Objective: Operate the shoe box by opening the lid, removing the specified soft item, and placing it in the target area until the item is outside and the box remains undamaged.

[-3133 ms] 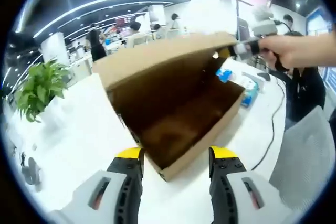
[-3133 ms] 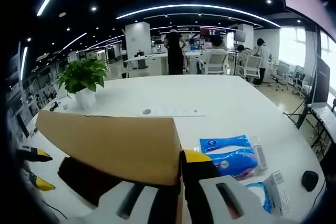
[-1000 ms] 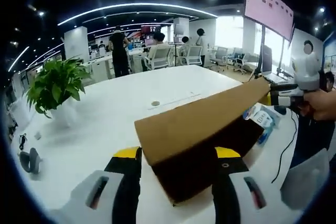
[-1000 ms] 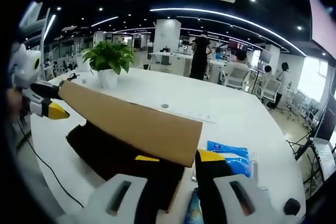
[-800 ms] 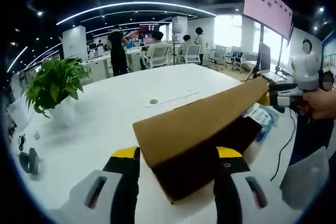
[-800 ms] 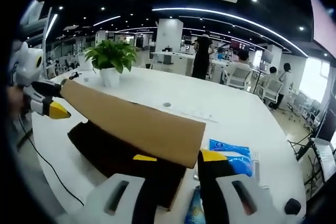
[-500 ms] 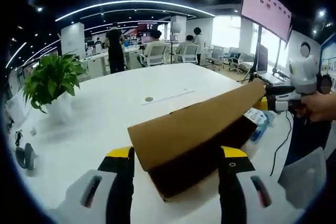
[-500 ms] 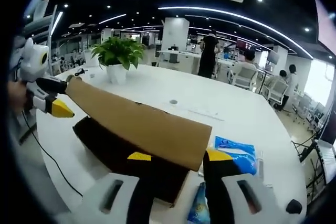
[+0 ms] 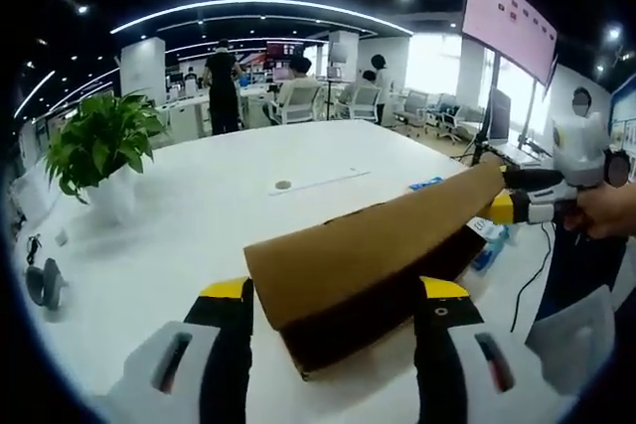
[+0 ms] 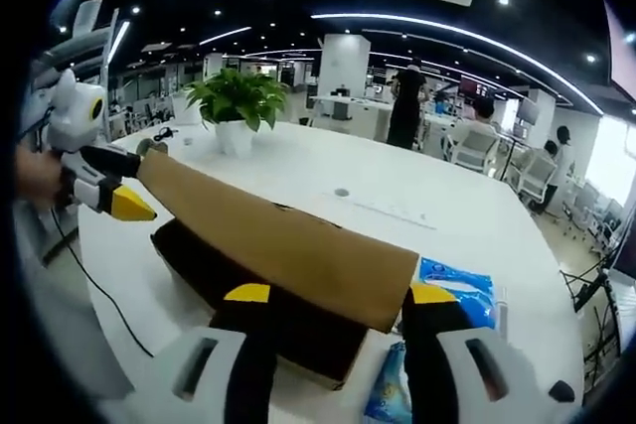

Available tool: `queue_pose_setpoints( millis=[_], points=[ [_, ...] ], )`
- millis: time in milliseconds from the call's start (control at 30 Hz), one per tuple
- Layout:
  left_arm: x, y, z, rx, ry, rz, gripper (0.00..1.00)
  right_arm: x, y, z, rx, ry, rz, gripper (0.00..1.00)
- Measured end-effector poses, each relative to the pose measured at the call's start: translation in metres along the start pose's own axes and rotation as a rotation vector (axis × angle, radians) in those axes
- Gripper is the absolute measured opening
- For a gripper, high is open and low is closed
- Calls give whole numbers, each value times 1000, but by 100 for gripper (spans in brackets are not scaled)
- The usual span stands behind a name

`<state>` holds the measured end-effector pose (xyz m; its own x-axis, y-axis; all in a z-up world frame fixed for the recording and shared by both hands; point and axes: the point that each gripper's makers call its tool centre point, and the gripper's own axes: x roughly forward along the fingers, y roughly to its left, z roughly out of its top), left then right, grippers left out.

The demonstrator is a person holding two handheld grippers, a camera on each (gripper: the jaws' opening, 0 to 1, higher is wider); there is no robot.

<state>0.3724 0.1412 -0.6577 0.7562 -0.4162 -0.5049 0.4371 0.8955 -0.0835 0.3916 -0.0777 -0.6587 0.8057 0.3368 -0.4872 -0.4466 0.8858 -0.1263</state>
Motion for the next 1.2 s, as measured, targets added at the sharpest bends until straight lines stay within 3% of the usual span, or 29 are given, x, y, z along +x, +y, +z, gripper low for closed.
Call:
queue_pose_setpoints(
  millis=[433,767,1200],
  points=[
    [0,-4,-8,-21,-9,0,69,-2,12,-5,20,12,38,60],
    [0,-8,-18,-64,-14,-14,75,-2,26,-14,84,16,91,70],
    [2,-7,-29,-96,1,24,70,-2,33,-26,110,40,100,73]
  ],
)
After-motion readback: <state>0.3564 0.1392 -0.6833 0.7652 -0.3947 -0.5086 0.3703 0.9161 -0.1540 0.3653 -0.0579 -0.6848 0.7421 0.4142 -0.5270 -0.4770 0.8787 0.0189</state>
